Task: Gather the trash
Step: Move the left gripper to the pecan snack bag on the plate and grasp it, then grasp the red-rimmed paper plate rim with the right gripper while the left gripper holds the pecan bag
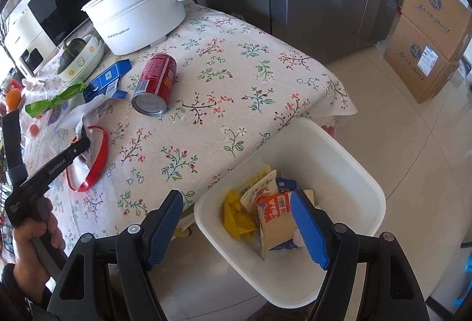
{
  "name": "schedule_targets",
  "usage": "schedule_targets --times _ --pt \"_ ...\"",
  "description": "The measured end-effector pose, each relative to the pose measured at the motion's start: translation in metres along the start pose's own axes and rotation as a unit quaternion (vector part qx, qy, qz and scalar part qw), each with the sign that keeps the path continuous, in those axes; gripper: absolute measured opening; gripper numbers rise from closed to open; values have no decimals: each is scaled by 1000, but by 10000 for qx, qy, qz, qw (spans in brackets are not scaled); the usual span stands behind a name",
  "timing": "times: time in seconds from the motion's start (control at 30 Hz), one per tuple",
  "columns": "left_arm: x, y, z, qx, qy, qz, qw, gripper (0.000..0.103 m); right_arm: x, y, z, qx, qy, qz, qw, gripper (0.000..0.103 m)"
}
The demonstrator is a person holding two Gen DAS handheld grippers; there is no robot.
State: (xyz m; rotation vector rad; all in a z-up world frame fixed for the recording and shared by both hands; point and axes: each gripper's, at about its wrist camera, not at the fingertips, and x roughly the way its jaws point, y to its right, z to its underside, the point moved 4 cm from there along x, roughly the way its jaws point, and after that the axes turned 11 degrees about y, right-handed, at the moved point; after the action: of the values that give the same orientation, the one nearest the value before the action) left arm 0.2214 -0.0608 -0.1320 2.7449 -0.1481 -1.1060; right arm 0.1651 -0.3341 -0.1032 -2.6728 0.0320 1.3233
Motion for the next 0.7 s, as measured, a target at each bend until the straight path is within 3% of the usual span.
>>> schedule_targets --times 0.3,0.7 --pt "-46 -8 -13 91 233 281 9993 5 1 -27 -5 -87 56 -126 9999 77" --pt "-103 -46 -10 190 321 368 9986 5 21 -115 -3 -492 -56 -475 9976 77"
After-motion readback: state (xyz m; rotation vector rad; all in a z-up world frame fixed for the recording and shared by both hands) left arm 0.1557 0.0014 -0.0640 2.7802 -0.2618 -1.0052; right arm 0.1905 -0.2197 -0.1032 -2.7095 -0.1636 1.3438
